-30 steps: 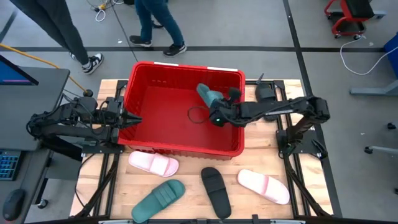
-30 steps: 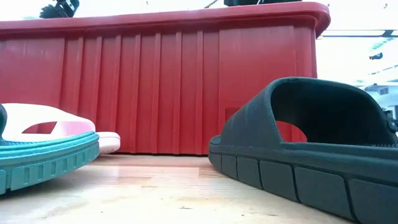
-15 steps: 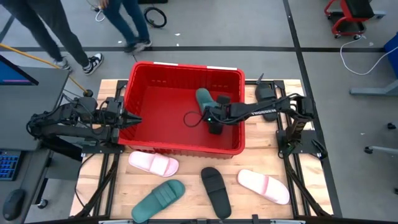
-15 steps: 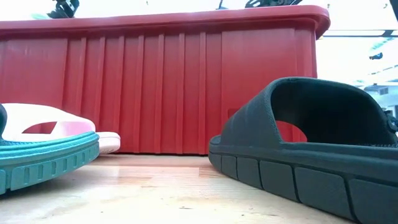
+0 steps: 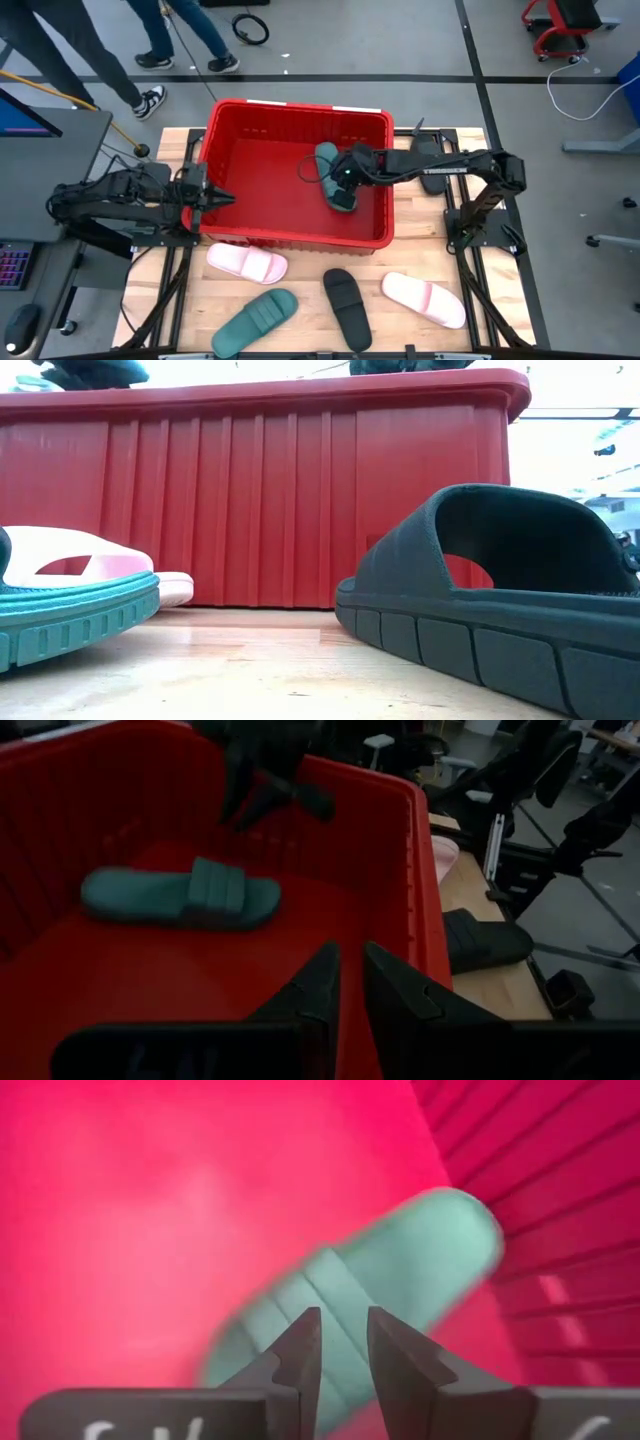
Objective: Pick and place slides into bin
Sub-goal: Put the top green slide into the red bin, then put the top black slide into the red bin
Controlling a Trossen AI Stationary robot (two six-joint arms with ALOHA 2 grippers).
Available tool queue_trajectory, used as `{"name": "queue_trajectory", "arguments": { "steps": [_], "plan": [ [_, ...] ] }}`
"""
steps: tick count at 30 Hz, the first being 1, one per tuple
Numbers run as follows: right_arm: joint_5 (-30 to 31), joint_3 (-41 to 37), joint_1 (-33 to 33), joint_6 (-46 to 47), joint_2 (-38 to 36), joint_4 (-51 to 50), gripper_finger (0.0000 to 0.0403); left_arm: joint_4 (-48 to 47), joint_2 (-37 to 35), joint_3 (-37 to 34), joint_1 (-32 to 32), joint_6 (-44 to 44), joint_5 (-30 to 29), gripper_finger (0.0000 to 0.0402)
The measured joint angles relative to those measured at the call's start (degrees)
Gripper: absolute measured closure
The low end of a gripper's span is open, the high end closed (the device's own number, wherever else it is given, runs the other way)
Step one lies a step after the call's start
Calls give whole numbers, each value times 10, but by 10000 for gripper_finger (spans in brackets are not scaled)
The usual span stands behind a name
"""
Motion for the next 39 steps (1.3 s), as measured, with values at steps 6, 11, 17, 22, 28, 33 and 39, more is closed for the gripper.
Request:
{"name": "queue_trajectory", "arguments": {
  "steps": [6, 11, 17, 22, 28, 33, 39],
  "plan": [
    [-20, 2, 1, 5, -21, -4, 303, 28, 0, -4, 0, -10, 0, 349],
    [20, -4, 0, -25, 31, -11, 286, 68, 0, -4, 0, -9, 0, 349],
    [23, -5, 1, -74, 72, -7, 256, 70, 0, -4, 0, -10, 0, 349],
    [77, 2, 2, -77, 34, -21, 244, 70, 0, -4, 0, -9, 0, 349],
    [105, 50, 15, -63, -81, -48, 253, 70, 0, -4, 0, -9, 0, 349],
    [78, 113, 49, 30, -199, -132, 265, 70, 0, -4, 0, -9, 0, 349],
    [-5, 87, 104, 216, -322, -275, 270, 70, 0, -4, 0, -8, 0, 349]
  ]
}}
